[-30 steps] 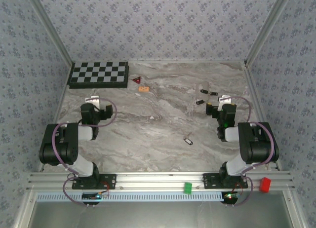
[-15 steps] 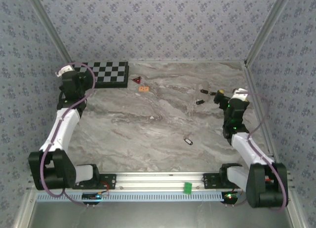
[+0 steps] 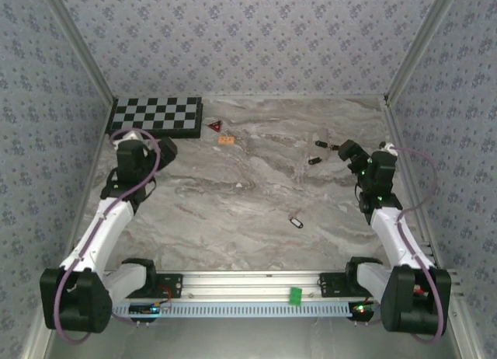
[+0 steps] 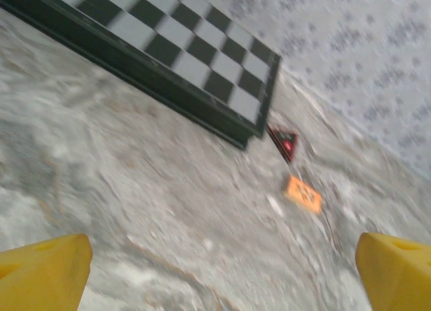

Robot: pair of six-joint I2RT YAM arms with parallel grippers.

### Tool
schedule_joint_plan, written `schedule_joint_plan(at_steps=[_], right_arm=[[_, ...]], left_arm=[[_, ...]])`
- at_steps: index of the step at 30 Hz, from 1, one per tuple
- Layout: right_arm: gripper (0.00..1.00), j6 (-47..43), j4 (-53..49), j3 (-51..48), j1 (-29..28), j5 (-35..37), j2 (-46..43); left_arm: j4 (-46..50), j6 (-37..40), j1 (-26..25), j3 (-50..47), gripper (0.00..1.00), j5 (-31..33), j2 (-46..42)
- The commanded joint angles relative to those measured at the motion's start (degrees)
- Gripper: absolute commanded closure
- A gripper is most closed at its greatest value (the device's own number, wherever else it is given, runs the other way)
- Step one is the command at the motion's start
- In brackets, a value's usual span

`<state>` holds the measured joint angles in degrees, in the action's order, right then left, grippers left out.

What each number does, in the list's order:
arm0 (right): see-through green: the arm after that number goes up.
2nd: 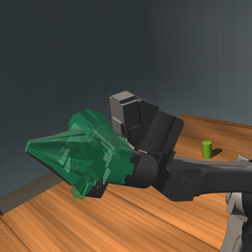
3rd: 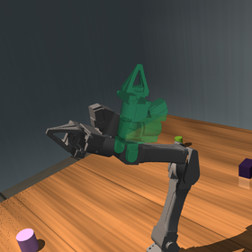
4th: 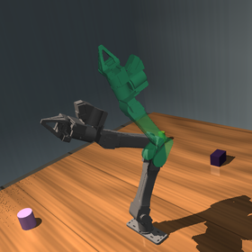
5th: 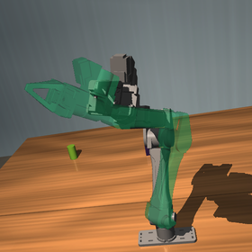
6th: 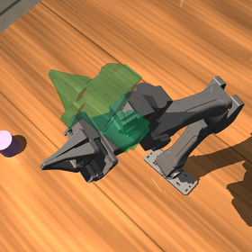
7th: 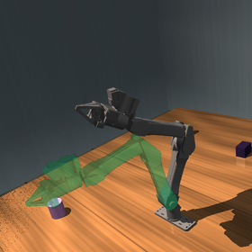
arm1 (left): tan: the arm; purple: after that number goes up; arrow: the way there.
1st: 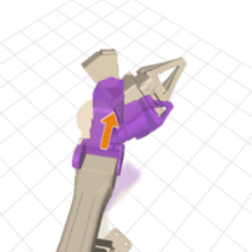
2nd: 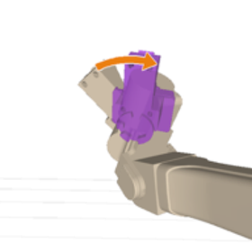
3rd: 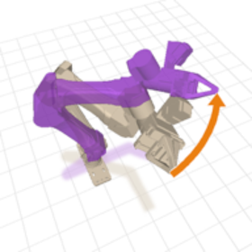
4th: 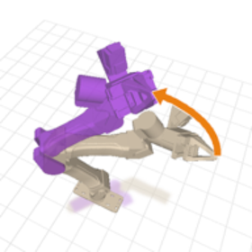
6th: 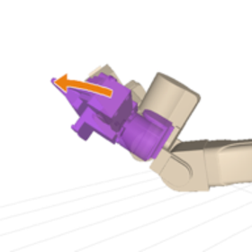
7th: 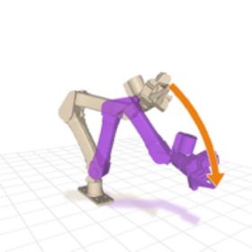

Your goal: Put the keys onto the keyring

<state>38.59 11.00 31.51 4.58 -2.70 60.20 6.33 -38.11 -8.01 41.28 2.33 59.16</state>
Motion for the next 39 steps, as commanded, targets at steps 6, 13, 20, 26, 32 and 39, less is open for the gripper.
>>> schedule_joint_plan(at_steps=[6, 13, 20, 26, 32, 39], right_arm=[[0.09, -8.79, -10.48, 15.52, -6.74, -4.64, 19.58], [0.83, -9.50, -15.35, 33.13, -10.68, -7.03, 40.89], [0.68, -8.69, -24.11, 48.89, -11.05, -5.75, 55.96], [0.68, -8.71, -26.92, 53.84, -11.08, -5.40, 61.60], [0.65, -8.06, -27.37, 52.88, -11.08, -3.82, 62.38], [0.65, -7.39, -26.58, 49.35, -13.91, -5.72, 61.21]], left_arm=[[-6.90, 4.59, -12.73, -8.00, 0.00, 3.21, -1.50], [-5.90, 7.06, -18.92, -9.72, 0.00, 4.41, -2.38], [-2.56, 7.09, -21.49, -11.63, 0.00, 4.99, -8.18], [-0.54, 8.04, -21.64, -12.29, 0.00, 6.11, -12.79], [0.40, 8.57, -21.62, -12.18, 0.00, 6.64, -14.17], [0.54, 8.58, -21.63, -12.31, 0.00, 6.75, -13.99]])
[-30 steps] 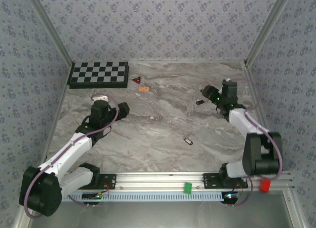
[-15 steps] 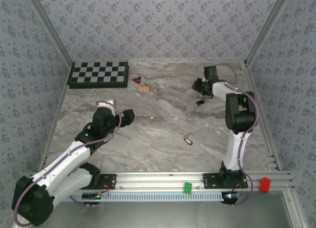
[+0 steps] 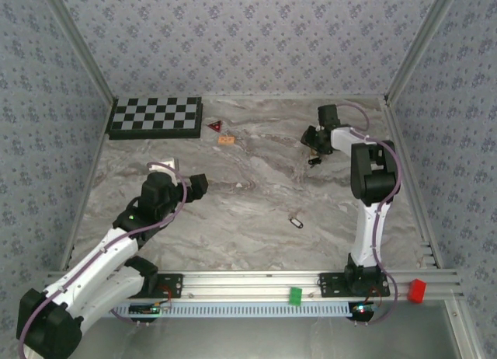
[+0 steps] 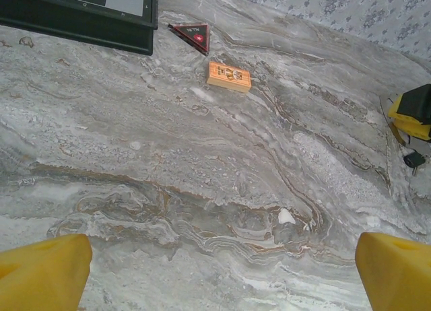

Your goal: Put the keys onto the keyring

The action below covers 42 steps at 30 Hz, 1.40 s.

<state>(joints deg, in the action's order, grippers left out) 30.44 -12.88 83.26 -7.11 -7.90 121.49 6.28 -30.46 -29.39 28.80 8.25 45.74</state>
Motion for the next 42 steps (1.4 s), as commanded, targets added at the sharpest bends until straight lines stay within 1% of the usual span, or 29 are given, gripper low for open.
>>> schedule_joint_plan(at_steps=[1, 4, 8, 10, 15, 20, 23, 27, 30, 31, 33, 39, 42], right_arm=[[0.65, 0.95, -2.50, -3.10, -2.94, -0.70, -0.51], [0.65, 2.24, -1.34, -5.85, -5.84, -1.80, -1.90], [0.65, 4.28, 1.25, -9.56, -11.22, -2.85, -3.23], [0.65, 5.16, 2.34, -10.85, -14.91, -3.33, -3.50], [0.65, 10.52, 6.74, -13.16, -24.58, -3.14, -4.02], [0.65, 13.37, 9.02, -11.33, -33.63, -3.24, -3.11], [0.65, 12.80, 8.81, -9.33, -36.69, -3.61, -4.28], [0.63, 9.89, 6.66, -9.92, -37.18, -1.91, -10.70], [0.60, 6.10, 4.28, -11.46, -35.70, 1.31, -16.61], [0.59, 3.30, 2.95, -12.03, -35.15, 2.46, -18.79], [0.59, 0.74, 1.78, -14.09, -33.70, 3.97, -22.43], [0.56, -4.79, 4.28, -25.02, -29.32, 5.35, -32.62], [0.55, -5.96, 7.80, -30.64, -27.81, 6.58, -37.18]], left_arm=[[0.53, 0.93, -0.30, 0.21, 0.00, 0.88, -0.60], [0.49, 0.77, -0.24, 0.03, 0.00, 0.97, -0.66], [0.15, 0.57, -0.23, -0.41, 0.00, 0.85, -0.58], [0.38, 0.57, -0.24, -0.41, 0.00, 0.80, -0.73], [1.09, 0.66, -0.24, -0.47, 0.00, 0.99, -1.30], [1.47, 0.40, -0.28, -0.89, 0.00, 0.80, -1.97], [2.46, 0.40, -0.24, -0.69, 0.00, 0.67, -2.34], [3.45, 0.31, -0.30, -0.62, 0.00, 0.41, -3.18], [2.96, 0.09, -0.24, -0.59, 0.00, -0.15, -3.33], [2.78, 0.06, -0.23, -0.54, 0.00, -0.28, -3.08], [2.13, -0.19, -0.37, -0.40, 0.00, -0.39, -2.23], [-1.44, -0.39, -0.59, 1.60, 0.00, -2.30, 4.81], [-1.42, 0.11, -0.71, 5.22, 0.00, -4.18, 11.68]])
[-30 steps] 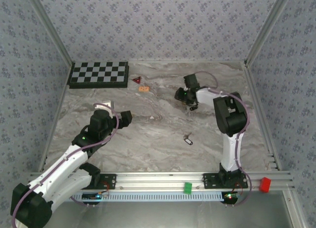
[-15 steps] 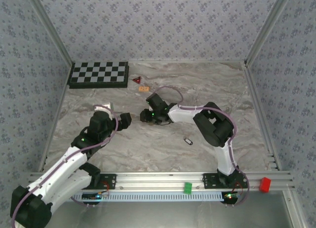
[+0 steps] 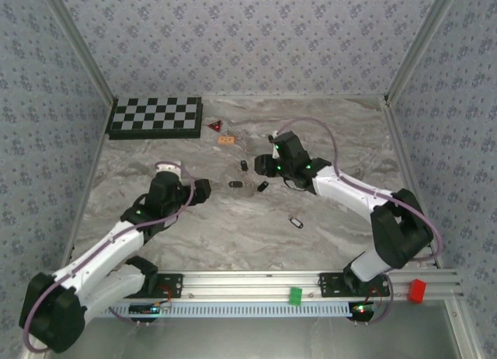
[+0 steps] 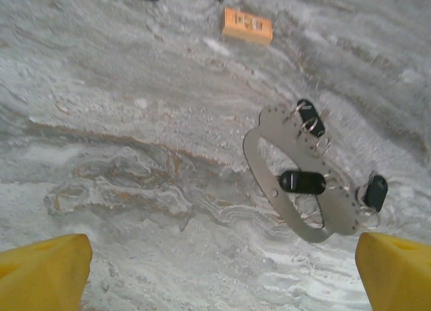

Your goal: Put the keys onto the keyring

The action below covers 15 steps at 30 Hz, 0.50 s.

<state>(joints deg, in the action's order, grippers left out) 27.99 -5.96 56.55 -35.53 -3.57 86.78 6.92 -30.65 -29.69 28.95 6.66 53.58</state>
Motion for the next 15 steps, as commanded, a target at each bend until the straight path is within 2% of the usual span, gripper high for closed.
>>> schedule_joint_plan(at_steps=[1, 4, 15], right_arm=[[0.54, -3.80, 2.05, -5.69, 1.13, 2.63, -3.61], [0.53, -4.81, 5.32, -9.77, 2.29, 3.62, -6.14], [0.53, -1.83, 13.58, -18.57, 6.28, 0.85, -9.99]], left_arm=[[-1.63, 0.78, -0.53, 6.67, 0.00, -3.25, 6.53], [-0.96, 2.73, -0.70, 11.40, 0.02, -4.83, 13.92], [3.03, 11.47, -2.07, 26.00, 0.39, -7.09, 34.01]])
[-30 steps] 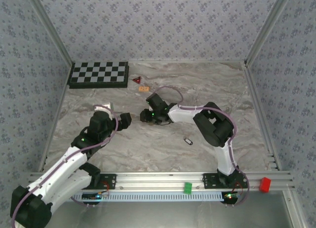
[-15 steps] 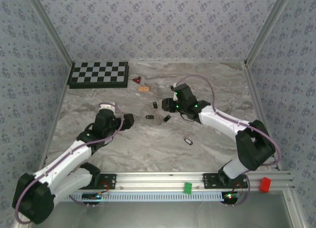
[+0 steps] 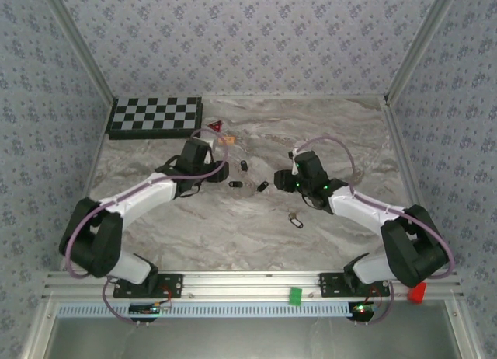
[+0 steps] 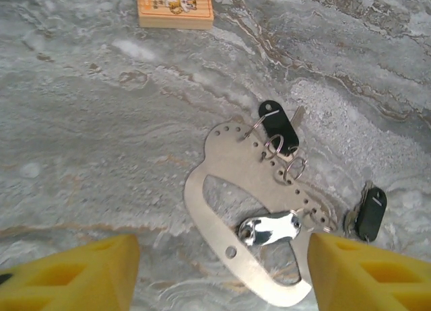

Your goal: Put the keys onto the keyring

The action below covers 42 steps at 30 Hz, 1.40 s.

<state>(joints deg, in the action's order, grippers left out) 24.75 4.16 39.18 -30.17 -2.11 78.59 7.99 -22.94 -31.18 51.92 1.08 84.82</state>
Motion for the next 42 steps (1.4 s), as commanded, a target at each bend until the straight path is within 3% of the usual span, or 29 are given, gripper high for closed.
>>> schedule_joint_plan(at_steps=[1, 5, 10, 25, 42], right_arm=[[0.54, 1.46, 3.58, -1.30, 1.14, -0.71, -2.03], [0.54, 2.39, 3.72, -1.69, 2.06, -1.77, -2.41], [0.54, 3.05, 4.25, -1.67, 2.36, -2.71, -2.24], [0.54, 3.90, 4.64, -1.39, 2.47, -4.03, -0.73], [0.54, 4.45, 5.15, -1.08, 2.41, -5.19, 0.56]], left_arm=[[1.94, 4.54, -0.77, 4.16, 0.42, -1.69, 4.55], [2.56, 7.62, -1.59, 8.67, 0.57, -3.05, 10.97], [3.17, 9.81, -1.90, 13.08, 0.62, -4.25, 16.81], [3.09, 11.94, -2.10, 19.67, 0.71, -7.94, 25.43], [4.66, 13.18, -2.05, 22.95, 0.78, -6.80, 29.62]])
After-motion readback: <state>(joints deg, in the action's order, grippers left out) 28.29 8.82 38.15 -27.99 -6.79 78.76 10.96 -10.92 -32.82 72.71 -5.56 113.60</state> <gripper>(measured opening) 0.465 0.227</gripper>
